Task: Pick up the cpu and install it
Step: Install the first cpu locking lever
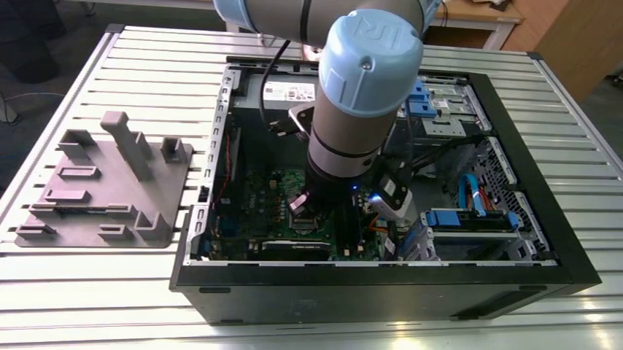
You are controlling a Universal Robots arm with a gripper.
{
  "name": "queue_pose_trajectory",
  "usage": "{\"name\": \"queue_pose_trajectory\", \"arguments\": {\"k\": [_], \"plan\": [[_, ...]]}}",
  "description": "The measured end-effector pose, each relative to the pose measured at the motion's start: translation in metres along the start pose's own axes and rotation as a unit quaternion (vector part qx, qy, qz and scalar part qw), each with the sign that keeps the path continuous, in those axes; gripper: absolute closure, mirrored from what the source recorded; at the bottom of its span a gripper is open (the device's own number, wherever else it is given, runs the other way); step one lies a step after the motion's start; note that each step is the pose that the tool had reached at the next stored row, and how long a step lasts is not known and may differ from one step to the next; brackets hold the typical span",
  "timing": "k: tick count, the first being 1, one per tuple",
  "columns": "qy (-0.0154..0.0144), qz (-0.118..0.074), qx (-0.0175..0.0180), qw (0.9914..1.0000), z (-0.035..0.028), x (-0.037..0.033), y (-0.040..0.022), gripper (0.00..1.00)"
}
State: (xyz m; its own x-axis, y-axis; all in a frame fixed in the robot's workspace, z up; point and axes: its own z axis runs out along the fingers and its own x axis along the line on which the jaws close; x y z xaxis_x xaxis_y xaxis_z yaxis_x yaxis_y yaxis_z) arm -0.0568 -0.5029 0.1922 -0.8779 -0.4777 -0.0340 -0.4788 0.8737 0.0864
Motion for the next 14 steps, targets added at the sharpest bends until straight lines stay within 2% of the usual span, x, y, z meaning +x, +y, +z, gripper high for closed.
{"name": "queue_pose_trajectory", "arguments": {"k": [7,14], "plan": [[0.0002,0.001,0.0004,1.00000,0.0052,0.0002,-0.0006,0.89],[0.0000,0.001,0.0001,1.00000,0.0055,0.0014,-0.0029,0.89]]}}
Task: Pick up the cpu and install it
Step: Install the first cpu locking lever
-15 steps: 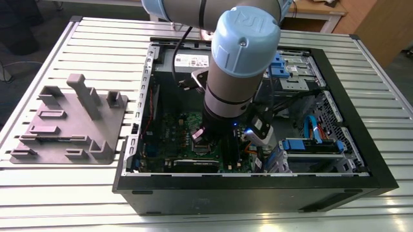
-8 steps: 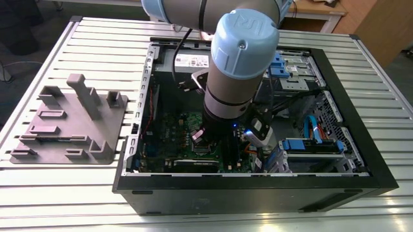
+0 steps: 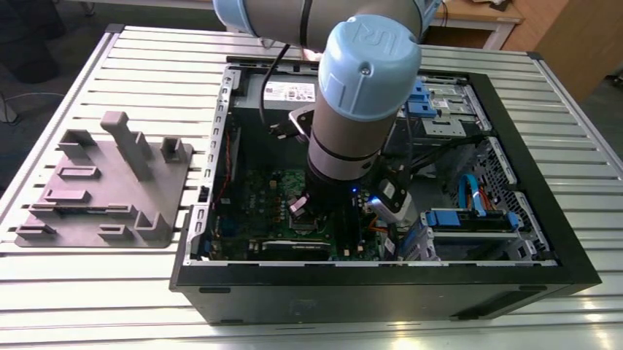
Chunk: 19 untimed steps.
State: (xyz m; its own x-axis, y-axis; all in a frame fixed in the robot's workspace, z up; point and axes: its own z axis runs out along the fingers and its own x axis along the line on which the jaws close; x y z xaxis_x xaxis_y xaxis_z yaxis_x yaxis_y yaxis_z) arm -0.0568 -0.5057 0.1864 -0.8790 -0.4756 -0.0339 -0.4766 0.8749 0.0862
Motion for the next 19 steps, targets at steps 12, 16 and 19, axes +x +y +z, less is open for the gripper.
{"name": "queue_pose_trajectory", "arguments": {"k": [12,16,19], "plan": [[0.0007,0.000,0.0014,1.00000,0.0021,-0.0015,-0.0056,0.89],[0.0006,0.000,0.0006,1.00000,0.0036,-0.0019,-0.0062,0.89],[0.0006,0.000,0.0006,1.00000,0.0037,-0.0019,-0.0062,0.89]]}}
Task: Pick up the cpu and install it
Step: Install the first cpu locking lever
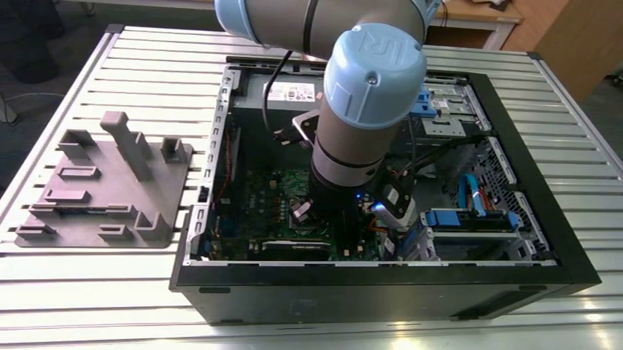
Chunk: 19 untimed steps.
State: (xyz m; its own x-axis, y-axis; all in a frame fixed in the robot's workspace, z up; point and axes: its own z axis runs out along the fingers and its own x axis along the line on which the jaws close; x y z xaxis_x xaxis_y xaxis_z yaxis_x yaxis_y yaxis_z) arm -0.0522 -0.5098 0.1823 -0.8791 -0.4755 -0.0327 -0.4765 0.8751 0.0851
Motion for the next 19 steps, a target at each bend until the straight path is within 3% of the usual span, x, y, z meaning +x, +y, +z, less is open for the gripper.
{"name": "queue_pose_trajectory", "arguments": {"k": [7,15,19], "plan": [[-0.0011,0.000,-0.0011,1.00000,-0.0044,-0.0003,0.0006,0.89],[-0.0007,0.000,-0.0005,1.00000,-0.0176,-0.0006,0.0015,0.89],[-0.0011,0.000,-0.0003,1.00000,-0.0180,-0.0005,0.0016,0.89]]}}
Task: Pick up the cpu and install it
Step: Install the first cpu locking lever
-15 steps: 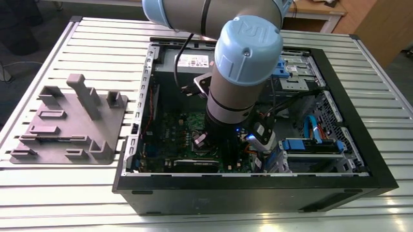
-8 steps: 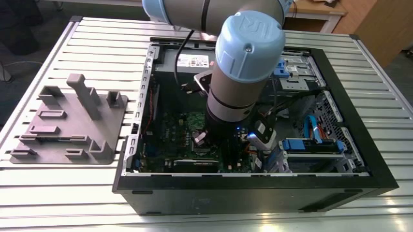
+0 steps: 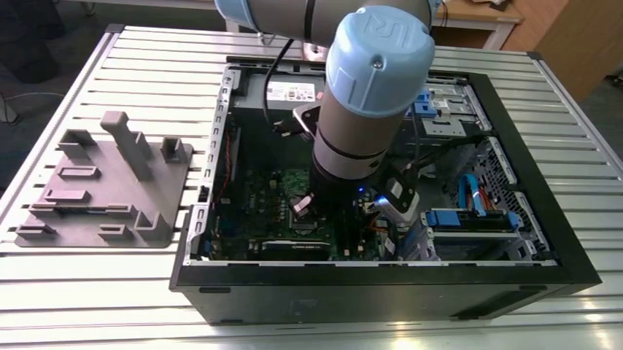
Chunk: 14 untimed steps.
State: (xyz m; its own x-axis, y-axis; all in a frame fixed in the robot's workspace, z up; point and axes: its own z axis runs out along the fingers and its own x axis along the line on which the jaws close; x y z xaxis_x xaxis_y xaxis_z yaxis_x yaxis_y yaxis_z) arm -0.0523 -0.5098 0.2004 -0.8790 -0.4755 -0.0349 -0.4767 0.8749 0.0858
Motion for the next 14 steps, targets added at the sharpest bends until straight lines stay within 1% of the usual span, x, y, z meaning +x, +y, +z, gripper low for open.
{"name": "queue_pose_trajectory", "arguments": {"k": [3,8,13,14], "plan": [[-0.0024,0.000,0.0014,1.00000,0.0016,0.0010,0.0003,0.89],[-0.0066,-0.001,0.0035,0.99997,0.0091,0.0027,0.0004,0.89],[-0.0094,-0.001,0.0043,0.99995,0.0133,0.0034,-0.0002,0.89],[-0.0095,-0.001,0.0044,0.99994,0.0136,0.0035,-0.0002,0.89]]}}
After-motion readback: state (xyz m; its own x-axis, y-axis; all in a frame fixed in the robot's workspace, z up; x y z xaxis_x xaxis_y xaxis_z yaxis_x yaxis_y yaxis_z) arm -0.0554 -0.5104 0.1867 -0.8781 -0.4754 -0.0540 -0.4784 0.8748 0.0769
